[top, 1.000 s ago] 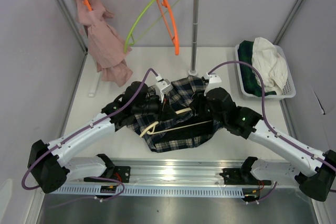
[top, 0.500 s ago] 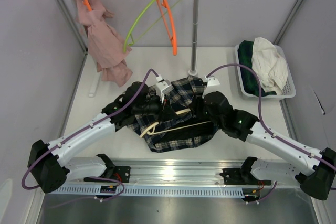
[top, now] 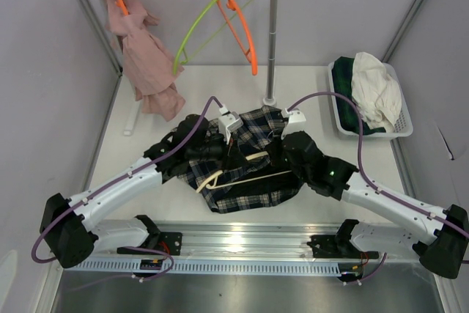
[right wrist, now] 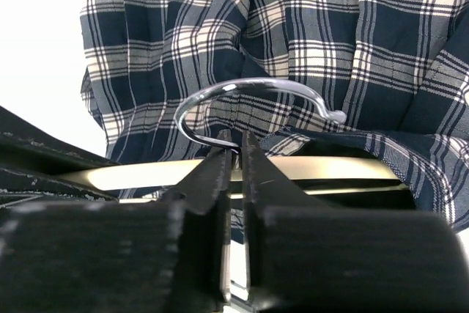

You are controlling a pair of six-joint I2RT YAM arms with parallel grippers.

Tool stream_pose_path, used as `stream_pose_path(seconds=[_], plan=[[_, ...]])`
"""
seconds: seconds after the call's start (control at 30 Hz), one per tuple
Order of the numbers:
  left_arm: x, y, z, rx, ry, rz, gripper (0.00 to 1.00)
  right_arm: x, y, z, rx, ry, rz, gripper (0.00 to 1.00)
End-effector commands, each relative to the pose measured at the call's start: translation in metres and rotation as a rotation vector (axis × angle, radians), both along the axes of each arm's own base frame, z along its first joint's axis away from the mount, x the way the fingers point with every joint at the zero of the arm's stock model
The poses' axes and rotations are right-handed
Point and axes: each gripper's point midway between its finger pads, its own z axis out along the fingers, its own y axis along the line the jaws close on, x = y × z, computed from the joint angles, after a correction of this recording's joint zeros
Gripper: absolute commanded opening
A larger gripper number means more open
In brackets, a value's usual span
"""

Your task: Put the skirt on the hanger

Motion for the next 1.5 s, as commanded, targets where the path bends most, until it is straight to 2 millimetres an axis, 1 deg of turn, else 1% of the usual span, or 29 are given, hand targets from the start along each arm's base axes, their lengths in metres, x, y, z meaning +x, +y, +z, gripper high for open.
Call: stream_pose_path(seconds=[0.0,0.03,0.07,0.1,0.13,0.17,0.2,0.23,0.27,0.33,0.37,0.47,0.57,0.6,0.67,0.7,0.73,0.8,0.87,0.9,0.93,1.0,1.07,1.1,1.2,1.27,1.3,1.37,1.47], plan=[[0.004,-0.005,0.013,-0.024,-0.050,0.001,0.00,0.007,-0.006,0.005,0.007,-0.044,-0.046,0.00],[0.007,-0.003,0.014,-0.017,-0.057,0.022,0.00,0.007,-0.007,0.005,0.009,-0.047,-0.049,0.00],[0.009,-0.001,0.014,-0.010,-0.059,0.041,0.04,0.007,-0.008,0.004,0.006,-0.050,-0.050,0.00],[0.011,0.003,0.015,0.001,-0.054,0.068,0.23,0.007,-0.009,0.003,0.003,-0.049,-0.057,0.00],[0.012,0.008,0.022,-0.005,-0.070,0.095,0.34,0.008,-0.011,0.004,0.002,-0.052,-0.063,0.00],[0.021,0.016,0.023,0.012,-0.090,0.172,0.44,0.008,-0.011,0.002,-0.001,-0.050,-0.065,0.00],[0.024,0.025,0.021,0.030,-0.088,0.219,0.53,0.008,-0.012,0.002,-0.004,-0.049,-0.071,0.00],[0.024,0.033,0.033,0.012,-0.107,0.263,0.56,0.009,-0.012,0.002,-0.004,-0.050,-0.075,0.00],[0.032,0.044,0.036,0.023,-0.126,0.336,0.62,0.009,-0.012,0.001,-0.004,-0.049,-0.075,0.00],[0.034,0.061,0.037,0.045,-0.119,0.426,0.64,0.010,-0.013,0.000,-0.014,-0.050,-0.084,0.00],[0.035,0.073,0.046,0.035,-0.140,0.477,0.65,0.011,-0.015,0.000,-0.018,-0.051,-0.091,0.00],[0.034,0.097,0.049,0.055,-0.144,0.577,0.66,0.016,-0.020,0.000,-0.025,-0.053,-0.107,0.00],[0.029,0.120,0.037,0.091,-0.075,0.698,0.63,0.025,-0.029,-0.001,-0.009,-0.031,-0.141,0.00],[0.023,0.129,0.035,0.054,-0.043,0.748,0.62,0.026,-0.030,-0.003,-0.010,-0.021,-0.141,0.00],[0.016,0.131,0.044,-0.036,-0.039,0.759,0.61,0.033,-0.033,-0.002,-0.009,-0.017,-0.159,0.00],[0.007,0.136,0.039,-0.085,-0.023,0.763,0.60,0.034,-0.034,-0.004,-0.013,-0.013,-0.161,0.00],[0.004,0.135,0.040,-0.111,-0.021,0.751,0.60,0.038,-0.037,-0.003,-0.013,-0.011,-0.173,0.00],[0.000,0.134,0.031,-0.118,-0.005,0.743,0.58,0.043,-0.038,-0.005,-0.023,0.005,-0.184,0.00],[-0.007,0.129,0.014,-0.103,0.037,0.705,0.56,0.051,-0.043,-0.007,-0.030,0.020,-0.210,0.00],[-0.009,0.123,0.015,-0.127,0.046,0.687,0.56,0.054,-0.044,-0.006,-0.027,0.024,-0.212,0.00],[-0.012,0.118,0.000,-0.112,0.074,0.667,0.55,0.057,-0.045,-0.005,-0.024,0.028,-0.219,0.00],[-0.017,0.109,-0.005,-0.122,0.098,0.641,0.55,0.065,-0.048,-0.006,-0.016,0.034,-0.233,0.00],[-0.019,0.102,-0.020,-0.092,0.119,0.625,0.55,0.073,-0.051,-0.007,-0.012,0.042,-0.246,0.00],[-0.023,0.094,-0.021,-0.098,0.126,0.599,0.54,0.077,-0.049,-0.007,-0.013,0.045,-0.244,0.00],[-0.033,0.078,-0.042,-0.048,0.147,0.543,0.56,0.083,-0.049,-0.006,-0.015,0.047,-0.246,0.00],[-0.034,0.071,-0.054,-0.013,0.144,0.542,0.59,0.086,-0.046,-0.004,-0.013,0.047,-0.245,0.00],[-0.040,0.065,-0.058,0.001,0.148,0.523,0.59,0.086,-0.045,-0.005,-0.011,0.050,-0.241,0.00],[-0.040,0.059,-0.066,0.023,0.142,0.523,0.62,0.086,-0.044,-0.004,-0.009,0.049,-0.237,0.00],[-0.036,0.058,-0.073,0.052,0.142,0.555,0.63,0.084,-0.045,-0.001,0.001,0.046,-0.236,0.00]])
